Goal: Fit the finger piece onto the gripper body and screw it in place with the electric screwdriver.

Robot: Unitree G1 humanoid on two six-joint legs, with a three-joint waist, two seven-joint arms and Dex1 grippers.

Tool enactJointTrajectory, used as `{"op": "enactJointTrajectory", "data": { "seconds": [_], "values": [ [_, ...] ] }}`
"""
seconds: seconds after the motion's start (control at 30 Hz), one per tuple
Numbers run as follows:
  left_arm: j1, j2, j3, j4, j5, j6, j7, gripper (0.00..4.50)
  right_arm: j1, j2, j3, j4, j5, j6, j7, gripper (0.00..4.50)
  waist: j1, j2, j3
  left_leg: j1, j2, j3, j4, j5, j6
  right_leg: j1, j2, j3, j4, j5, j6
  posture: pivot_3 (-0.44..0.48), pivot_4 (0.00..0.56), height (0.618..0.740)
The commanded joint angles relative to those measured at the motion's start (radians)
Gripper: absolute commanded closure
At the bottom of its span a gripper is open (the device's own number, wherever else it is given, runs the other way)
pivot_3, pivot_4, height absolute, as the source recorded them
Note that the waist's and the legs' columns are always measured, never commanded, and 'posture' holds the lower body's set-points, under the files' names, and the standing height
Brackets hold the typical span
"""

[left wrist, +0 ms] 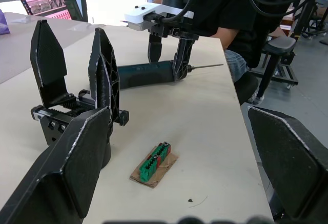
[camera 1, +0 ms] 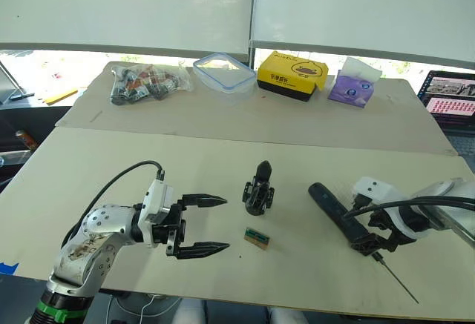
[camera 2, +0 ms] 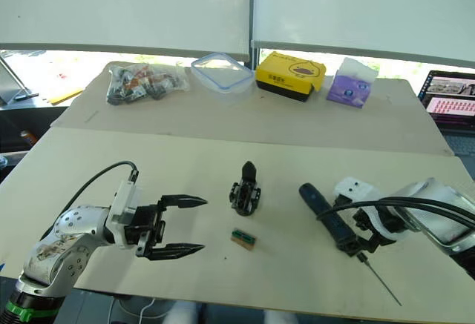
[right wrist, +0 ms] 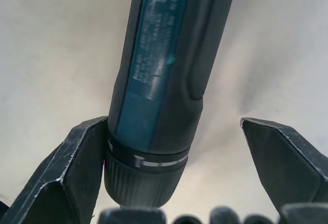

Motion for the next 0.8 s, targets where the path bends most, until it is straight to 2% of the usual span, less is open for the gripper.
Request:
{"op": "enactJointTrajectory", "data": {
  "seconds": [0.03, 0.33, 0.43, 0.6, 0.7, 0.8],
  "values": [
    [0.005, 0.002, 0.003, -0.040, 0.002, -0.025, 0.002, 0.00, -0.043, -0.024, 0.059, -0.013, -0.059, 0.008, 0.025, 0.02, 0.001, 0.000, 0.000, 0.000, 0.000, 0.000, 0.000, 0.000, 0.000, -0.001, 0.000, 0.000, 0.000, 0.000, 0.000, 0.000, 0.150, 0.740],
    [0.009, -0.003, -0.022, -0.047, 0.010, -0.039, -0.010, 0.00, -0.075, 0.019, 0.116, 0.018, -0.074, 0.066, 0.034, 0.02, 0.001, 0.000, 0.000, -0.001, 0.000, 0.000, 0.000, 0.000, 0.000, -0.002, 0.000, 0.000, 0.001, 0.000, 0.000, 0.000, 0.150, 0.740],
    [0.011, -0.001, -0.026, -0.046, 0.011, -0.044, -0.012, 0.00, -0.050, 0.009, 0.116, 0.022, -0.078, 0.065, 0.036, 0.82, 0.002, -0.001, -0.001, -0.001, 0.000, 0.000, 0.000, 0.000, 0.000, -0.002, 0.000, 0.000, 0.001, 0.000, 0.000, 0.000, 0.150, 0.740],
    [0.018, 0.007, -0.024, -0.045, 0.011, -0.051, -0.014, 0.00, -0.010, -0.011, 0.070, 0.021, -0.083, 0.044, 0.036, 2.55, 0.006, -0.001, -0.001, -0.001, 0.000, 0.000, 0.000, 0.000, 0.000, -0.002, 0.000, 0.000, 0.001, 0.000, 0.000, 0.000, 0.150, 0.740],
    [0.025, 0.014, -0.019, -0.043, 0.010, -0.055, -0.021, 0.00, 0.016, -0.019, -0.006, 0.046, -0.070, 0.009, 0.051, 2.59, 0.008, -0.002, -0.001, -0.001, 0.000, 0.000, 0.000, 0.000, 0.000, -0.002, 0.000, 0.000, 0.001, 0.000, 0.000, 0.000, 0.150, 0.740],
    [0.023, 0.029, -0.006, -0.026, 0.009, -0.058, -0.035, 0.00, 0.083, -0.017, -0.234, 0.088, 0.000, -0.010, 0.072, 2.59, 0.009, -0.001, -0.001, -0.002, 0.000, 0.000, 0.001, 0.000, 0.000, -0.002, 0.000, 0.000, 0.001, 0.000, 0.000, 0.000, 0.150, 0.740]
  ]
}}
